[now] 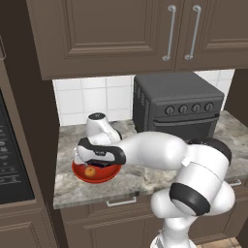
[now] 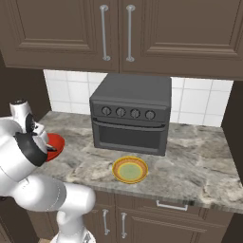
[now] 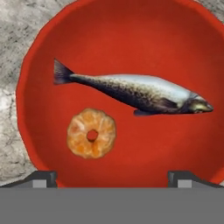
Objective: Remove the tangerine from the bowl and place it on the small plate. Then place the bowl with only the fish in the microwave, close the door, and press the start button to microwave the fish.
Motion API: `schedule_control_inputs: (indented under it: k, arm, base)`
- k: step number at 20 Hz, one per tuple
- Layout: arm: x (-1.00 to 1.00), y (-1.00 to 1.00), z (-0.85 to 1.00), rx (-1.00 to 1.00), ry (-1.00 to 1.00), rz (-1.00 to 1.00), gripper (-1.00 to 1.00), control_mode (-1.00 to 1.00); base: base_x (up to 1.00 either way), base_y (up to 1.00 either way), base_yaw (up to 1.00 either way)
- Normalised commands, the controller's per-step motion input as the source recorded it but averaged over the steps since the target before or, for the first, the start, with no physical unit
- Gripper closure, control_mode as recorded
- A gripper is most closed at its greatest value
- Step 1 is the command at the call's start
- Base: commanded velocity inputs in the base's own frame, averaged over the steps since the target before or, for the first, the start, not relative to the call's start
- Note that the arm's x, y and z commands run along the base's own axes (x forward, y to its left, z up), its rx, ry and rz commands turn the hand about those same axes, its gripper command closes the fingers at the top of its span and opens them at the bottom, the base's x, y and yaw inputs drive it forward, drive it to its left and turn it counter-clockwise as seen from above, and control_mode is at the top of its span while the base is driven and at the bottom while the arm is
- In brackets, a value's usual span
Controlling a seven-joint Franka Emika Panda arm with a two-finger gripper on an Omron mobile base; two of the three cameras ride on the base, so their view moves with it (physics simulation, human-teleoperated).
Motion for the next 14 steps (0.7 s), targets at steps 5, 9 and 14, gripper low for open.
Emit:
schedule_control_inputs:
  k: [5,9,14]
  arm:
    - [0.00,0.12,-0.13,0.00,0.00,0.00,-1.00,-1.00]
    - [0.00,0.05,-0.18,0.00,0.00,0.00,-1.00,-1.00]
    - [0.04,0.00,-0.15,0.00,-0.01,0.00,-1.00,-1.00]
  base:
    - [0.00,0.00,0.00]
    - [0.00,0.00,0.00]
    - [0.00,0.00,0.00]
